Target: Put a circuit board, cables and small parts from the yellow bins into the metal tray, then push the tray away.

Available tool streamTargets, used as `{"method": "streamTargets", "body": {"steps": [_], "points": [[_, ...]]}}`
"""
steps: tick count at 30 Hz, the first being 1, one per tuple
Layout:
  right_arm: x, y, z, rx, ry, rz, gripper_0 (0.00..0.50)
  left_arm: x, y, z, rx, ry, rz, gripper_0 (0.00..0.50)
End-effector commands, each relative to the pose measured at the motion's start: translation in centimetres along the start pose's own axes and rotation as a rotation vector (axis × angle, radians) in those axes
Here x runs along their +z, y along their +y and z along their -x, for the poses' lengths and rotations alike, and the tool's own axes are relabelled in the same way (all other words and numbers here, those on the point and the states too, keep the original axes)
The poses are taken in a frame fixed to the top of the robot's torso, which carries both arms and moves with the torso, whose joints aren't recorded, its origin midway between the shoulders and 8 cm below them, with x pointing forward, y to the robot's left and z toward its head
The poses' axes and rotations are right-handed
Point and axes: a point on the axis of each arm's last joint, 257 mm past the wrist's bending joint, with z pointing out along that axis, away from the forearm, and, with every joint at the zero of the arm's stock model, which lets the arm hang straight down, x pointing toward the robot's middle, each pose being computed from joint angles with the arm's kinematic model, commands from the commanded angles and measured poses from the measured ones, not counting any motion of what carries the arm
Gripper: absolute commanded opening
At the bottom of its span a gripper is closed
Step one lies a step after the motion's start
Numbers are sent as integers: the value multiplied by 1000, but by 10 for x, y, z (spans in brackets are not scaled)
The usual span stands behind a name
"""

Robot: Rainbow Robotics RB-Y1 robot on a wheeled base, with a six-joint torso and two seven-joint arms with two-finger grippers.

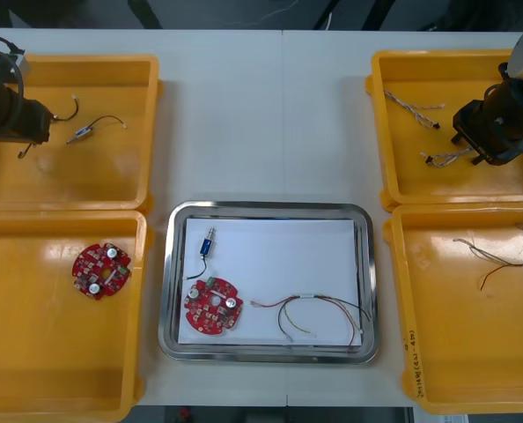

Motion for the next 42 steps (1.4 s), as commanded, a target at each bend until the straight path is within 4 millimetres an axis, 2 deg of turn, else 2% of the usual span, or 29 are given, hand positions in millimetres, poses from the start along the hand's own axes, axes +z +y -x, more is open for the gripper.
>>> {"method": "streamTargets", "body": {"steps": [1, 3, 5, 6, 7, 8, 16, 21, 30, 34, 36, 42], "points": [[-24, 11, 27, 31, -46, 31, 500, -25, 11, 3, 18, -23, 28, 0], [-23, 11, 25, 33, -39, 29, 426, -29, 6, 0, -1, -21, 27, 0], [-24, 13, 22, 39, -28, 34, 225, -34, -6, -5, -21, -21, 24, 0], [-24, 13, 21, 40, -25, 35, 173, -36, -10, -6, -24, -20, 23, 0], [-24, 15, 19, 46, -16, 43, 46, -39, -16, -9, -37, -19, 22, 0], [-23, 17, 17, 52, -9, 50, 5, -42, -22, -11, -41, -20, 20, 0], [-23, 19, 16, 49, -6, 54, 0, -60, -64, -28, -70, 9, 12, 0], [-36, 25, 21, 19, -20, 53, 0, -72, -88, -36, -84, 17, -10, 0], [-91, 29, 27, -35, -4, 7, 0, -89, -120, -49, -108, 46, -39, 0], [-122, 28, 28, -70, -7, -1, 0, -92, -136, -55, -100, 48, -35, 0], [-137, 25, 28, -85, -14, 4, 0, -93, -145, -57, -99, 48, -40, 0], [-161, 7, 21, -120, -13, -20, 0, -94, -167, -59, -81, 55, -62, 0]]}}
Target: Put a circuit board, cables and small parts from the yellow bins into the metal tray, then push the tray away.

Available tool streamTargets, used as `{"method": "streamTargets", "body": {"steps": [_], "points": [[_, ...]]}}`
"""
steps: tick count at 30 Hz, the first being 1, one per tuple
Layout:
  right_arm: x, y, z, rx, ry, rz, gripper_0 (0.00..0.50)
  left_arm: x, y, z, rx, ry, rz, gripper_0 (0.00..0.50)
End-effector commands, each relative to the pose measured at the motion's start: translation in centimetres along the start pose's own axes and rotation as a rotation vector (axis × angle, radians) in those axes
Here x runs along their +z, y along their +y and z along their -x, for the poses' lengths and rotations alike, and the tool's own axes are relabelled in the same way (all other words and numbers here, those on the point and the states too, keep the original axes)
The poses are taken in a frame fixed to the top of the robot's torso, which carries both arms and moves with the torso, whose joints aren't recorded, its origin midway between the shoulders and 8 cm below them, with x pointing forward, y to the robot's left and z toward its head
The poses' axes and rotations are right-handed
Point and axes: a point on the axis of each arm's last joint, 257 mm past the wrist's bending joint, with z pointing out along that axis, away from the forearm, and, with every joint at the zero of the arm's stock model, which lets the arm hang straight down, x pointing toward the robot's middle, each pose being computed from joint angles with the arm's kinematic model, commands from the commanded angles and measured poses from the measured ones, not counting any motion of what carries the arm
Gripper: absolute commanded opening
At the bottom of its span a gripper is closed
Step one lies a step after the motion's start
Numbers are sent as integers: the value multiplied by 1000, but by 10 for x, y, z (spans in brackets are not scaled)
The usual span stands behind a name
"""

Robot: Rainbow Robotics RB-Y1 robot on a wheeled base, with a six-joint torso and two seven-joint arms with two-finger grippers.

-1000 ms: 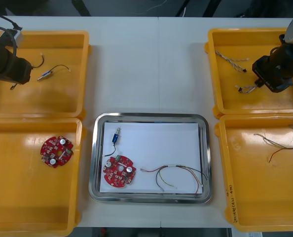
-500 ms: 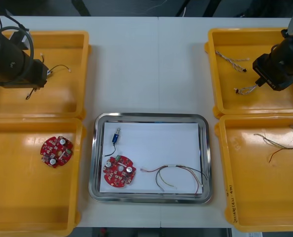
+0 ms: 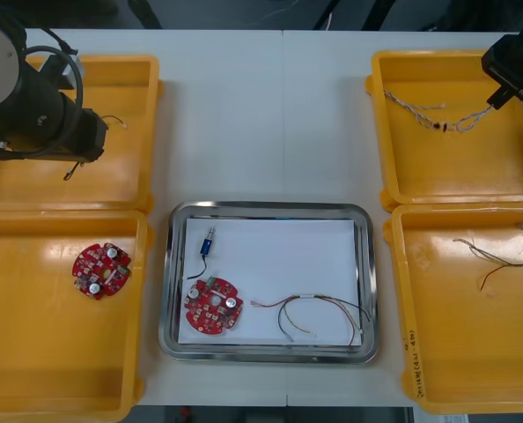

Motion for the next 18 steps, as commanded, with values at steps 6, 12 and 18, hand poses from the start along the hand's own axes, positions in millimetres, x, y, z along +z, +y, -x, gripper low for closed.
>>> {"method": "streamTargets", "body": {"steps": [6, 12, 18], "points": [[-58, -24, 19, -45, -111, 18, 0, -4, -45, -4, -50, 11, -51, 0], [-75, -27, 21, -87, -176, 88, 0, -6, -56, -4, -47, 13, -79, 0], [-72, -49, 10, -139, -203, 103, 0, -6, -58, -4, -44, 15, -86, 0]]}}
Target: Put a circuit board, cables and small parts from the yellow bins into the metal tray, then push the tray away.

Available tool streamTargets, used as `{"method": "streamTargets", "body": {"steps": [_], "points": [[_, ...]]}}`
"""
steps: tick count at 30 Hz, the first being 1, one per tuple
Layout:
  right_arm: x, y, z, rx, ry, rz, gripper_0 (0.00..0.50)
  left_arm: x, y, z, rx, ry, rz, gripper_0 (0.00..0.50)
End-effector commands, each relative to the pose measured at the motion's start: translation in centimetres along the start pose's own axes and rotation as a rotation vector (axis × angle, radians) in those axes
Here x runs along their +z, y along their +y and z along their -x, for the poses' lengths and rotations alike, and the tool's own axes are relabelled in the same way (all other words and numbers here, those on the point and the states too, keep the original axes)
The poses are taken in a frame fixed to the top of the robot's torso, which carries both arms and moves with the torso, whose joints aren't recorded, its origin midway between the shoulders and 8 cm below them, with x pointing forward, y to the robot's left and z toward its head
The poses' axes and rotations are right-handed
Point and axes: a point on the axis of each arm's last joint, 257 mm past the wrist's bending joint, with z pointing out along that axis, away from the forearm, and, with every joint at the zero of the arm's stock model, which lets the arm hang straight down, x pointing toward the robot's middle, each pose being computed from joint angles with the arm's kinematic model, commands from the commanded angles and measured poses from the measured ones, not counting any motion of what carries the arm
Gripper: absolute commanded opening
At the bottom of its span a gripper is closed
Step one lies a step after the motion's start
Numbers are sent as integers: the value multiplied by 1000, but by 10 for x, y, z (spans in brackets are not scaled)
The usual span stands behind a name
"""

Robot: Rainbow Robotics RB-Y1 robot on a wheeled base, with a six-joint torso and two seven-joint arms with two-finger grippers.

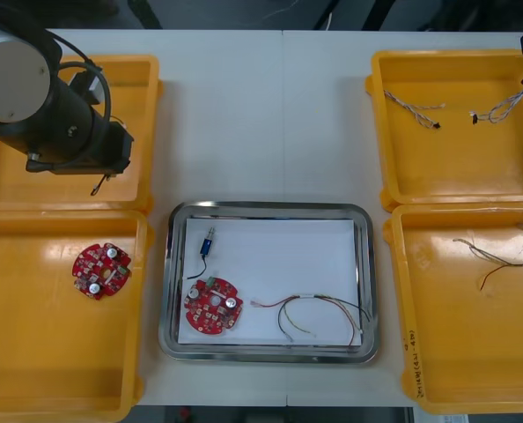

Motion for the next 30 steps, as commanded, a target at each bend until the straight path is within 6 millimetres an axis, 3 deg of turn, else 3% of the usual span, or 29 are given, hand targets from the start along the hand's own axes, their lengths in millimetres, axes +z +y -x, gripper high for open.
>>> {"method": "streamTargets", "body": {"steps": [1, 8, 23, 30], "points": [[-16, -35, 8, -37, -72, -21, 0, -15, -25, 13, -6, -39, -31, 0], [-20, -32, -14, -132, -68, 9, 0, -19, -22, 11, -4, -32, -22, 0], [-31, 11, -89, -537, -15, 96, 0, -25, -12, 17, -47, -45, -7, 0], [-31, 4, -120, -808, -12, 67, 0, -27, -11, 19, -52, -50, -8, 0]]}}
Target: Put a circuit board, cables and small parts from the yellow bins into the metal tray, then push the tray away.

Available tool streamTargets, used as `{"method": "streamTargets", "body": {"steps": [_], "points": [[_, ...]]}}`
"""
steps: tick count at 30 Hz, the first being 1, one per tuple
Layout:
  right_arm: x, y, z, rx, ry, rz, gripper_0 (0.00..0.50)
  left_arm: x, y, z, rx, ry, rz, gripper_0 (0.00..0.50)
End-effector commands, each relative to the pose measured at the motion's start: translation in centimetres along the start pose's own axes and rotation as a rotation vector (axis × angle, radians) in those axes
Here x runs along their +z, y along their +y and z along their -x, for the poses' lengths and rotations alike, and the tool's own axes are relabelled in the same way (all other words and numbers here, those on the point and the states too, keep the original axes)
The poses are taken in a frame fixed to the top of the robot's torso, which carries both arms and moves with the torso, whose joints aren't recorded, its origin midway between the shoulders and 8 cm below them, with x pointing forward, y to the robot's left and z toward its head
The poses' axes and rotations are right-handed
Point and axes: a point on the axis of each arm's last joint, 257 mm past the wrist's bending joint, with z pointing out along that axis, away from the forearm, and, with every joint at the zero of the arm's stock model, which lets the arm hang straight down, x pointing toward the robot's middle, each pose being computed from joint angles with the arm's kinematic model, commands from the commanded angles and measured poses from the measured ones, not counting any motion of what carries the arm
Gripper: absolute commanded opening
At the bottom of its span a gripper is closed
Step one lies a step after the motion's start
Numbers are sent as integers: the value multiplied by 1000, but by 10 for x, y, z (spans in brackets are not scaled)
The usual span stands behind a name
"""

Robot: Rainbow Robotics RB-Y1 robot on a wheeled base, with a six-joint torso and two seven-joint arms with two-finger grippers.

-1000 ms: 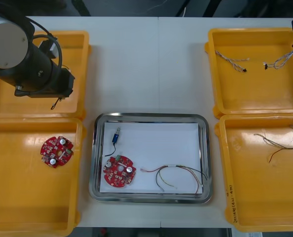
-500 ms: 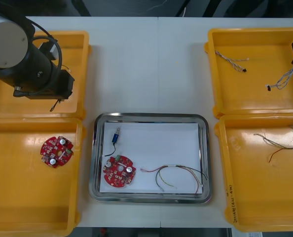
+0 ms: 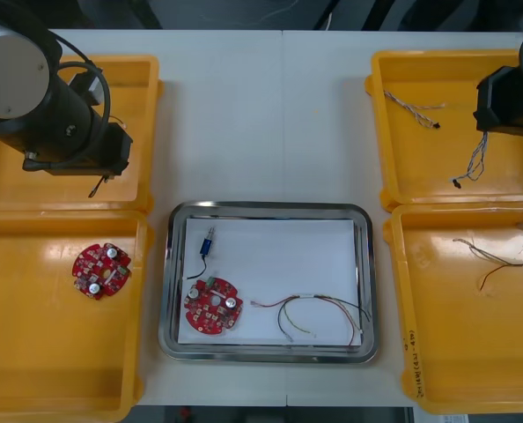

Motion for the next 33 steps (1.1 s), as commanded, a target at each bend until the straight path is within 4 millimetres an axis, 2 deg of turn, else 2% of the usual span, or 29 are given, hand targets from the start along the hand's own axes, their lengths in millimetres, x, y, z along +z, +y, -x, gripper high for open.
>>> {"method": "streamTargets", "body": {"steps": [1, 5, 15, 18, 24, 33], "points": [[-6, -5, -26, -212, 34, -41, 0, -23, -12, 22, -58, -71, -21, 0], [-6, 0, -45, -373, 88, 5, 0, -24, -13, 22, -55, -72, -22, 0], [-4, 31, -68, -843, 78, -4, 0, -23, -15, 21, -59, -68, -29, 0], [3, 45, -77, -971, 75, -5, 0, -23, -16, 21, -59, -66, -32, 0], [20, 90, -94, -1219, 39, 69, 0, -23, -15, 20, -65, -64, -32, 0], [41, 134, -107, -1429, 35, 114, 0, -23, -14, 21, -72, -66, -27, 0]]}}
